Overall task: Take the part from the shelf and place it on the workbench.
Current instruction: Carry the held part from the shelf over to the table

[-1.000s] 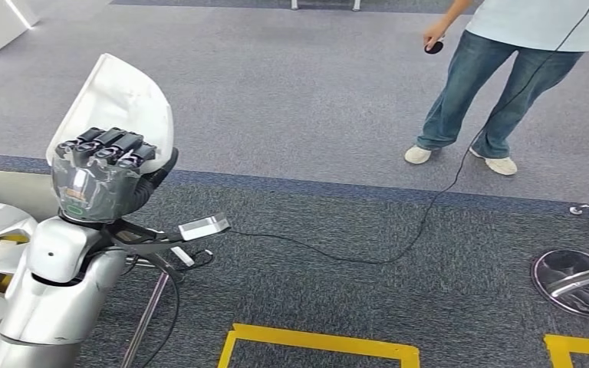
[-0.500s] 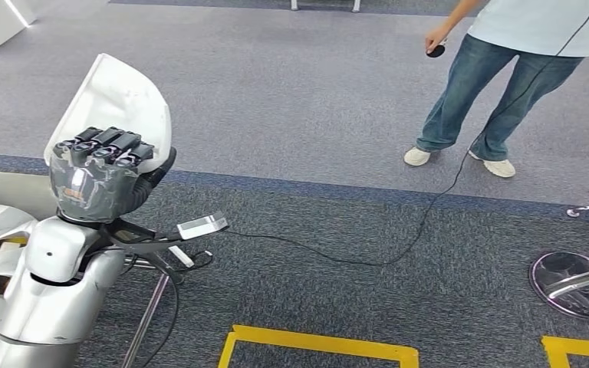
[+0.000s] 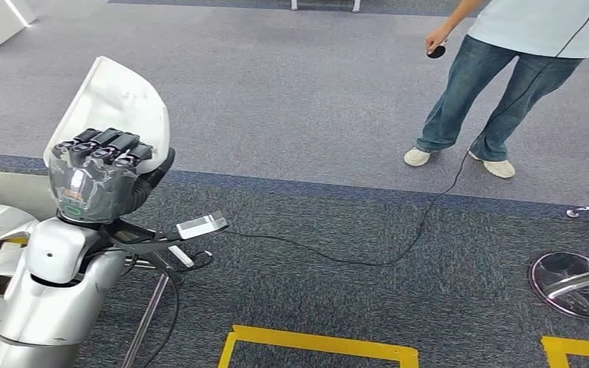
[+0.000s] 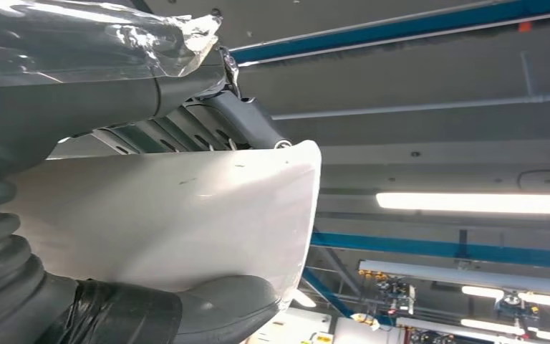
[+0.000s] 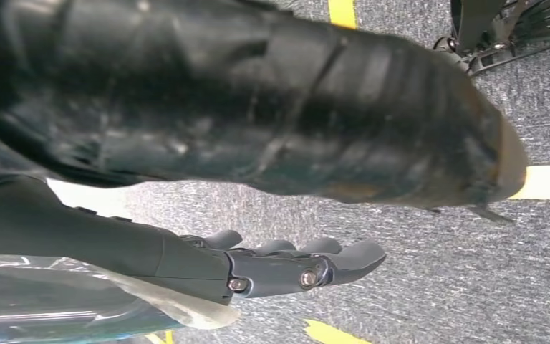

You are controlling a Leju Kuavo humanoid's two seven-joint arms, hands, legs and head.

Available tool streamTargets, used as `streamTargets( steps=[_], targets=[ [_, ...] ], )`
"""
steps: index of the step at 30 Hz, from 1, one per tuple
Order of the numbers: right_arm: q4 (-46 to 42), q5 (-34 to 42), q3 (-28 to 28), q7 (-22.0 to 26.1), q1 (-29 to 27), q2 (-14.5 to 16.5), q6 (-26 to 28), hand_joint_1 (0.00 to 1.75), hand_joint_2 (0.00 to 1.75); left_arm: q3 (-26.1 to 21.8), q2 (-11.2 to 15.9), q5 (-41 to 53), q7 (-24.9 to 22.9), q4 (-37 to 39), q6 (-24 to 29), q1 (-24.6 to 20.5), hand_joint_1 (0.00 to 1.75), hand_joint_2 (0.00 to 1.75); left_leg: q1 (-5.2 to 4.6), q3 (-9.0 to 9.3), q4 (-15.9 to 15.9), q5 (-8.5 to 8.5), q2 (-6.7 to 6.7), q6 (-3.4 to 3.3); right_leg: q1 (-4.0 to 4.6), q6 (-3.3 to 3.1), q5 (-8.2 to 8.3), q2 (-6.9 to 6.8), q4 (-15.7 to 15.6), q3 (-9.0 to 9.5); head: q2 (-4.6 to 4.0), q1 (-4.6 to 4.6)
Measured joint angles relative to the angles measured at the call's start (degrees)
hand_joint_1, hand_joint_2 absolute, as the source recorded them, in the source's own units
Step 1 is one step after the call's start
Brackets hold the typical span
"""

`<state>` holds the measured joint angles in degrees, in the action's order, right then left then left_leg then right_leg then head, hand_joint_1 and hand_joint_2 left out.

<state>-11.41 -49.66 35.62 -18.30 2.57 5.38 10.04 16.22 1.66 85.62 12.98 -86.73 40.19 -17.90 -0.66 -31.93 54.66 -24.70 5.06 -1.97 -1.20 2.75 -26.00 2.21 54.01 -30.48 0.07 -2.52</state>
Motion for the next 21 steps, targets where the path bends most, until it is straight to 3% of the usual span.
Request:
streamTargets(
  steps=[21],
  targets=[
    [0.0, -0.26, 0.61, 0.25, -0.01, 0.0, -0.3, 0.0, 0.0, -1.84, -0.26, -1.48, 3.85, 0.0, 0.0, 0.82, 1.75, 1.75, -0.01, -0.01, 0.1, -0.03, 0.0, 0.0, 0.0, 0.0, 0.0, 0.0, 0.03, 0.0, -0.01, 0.0]
  ],
)
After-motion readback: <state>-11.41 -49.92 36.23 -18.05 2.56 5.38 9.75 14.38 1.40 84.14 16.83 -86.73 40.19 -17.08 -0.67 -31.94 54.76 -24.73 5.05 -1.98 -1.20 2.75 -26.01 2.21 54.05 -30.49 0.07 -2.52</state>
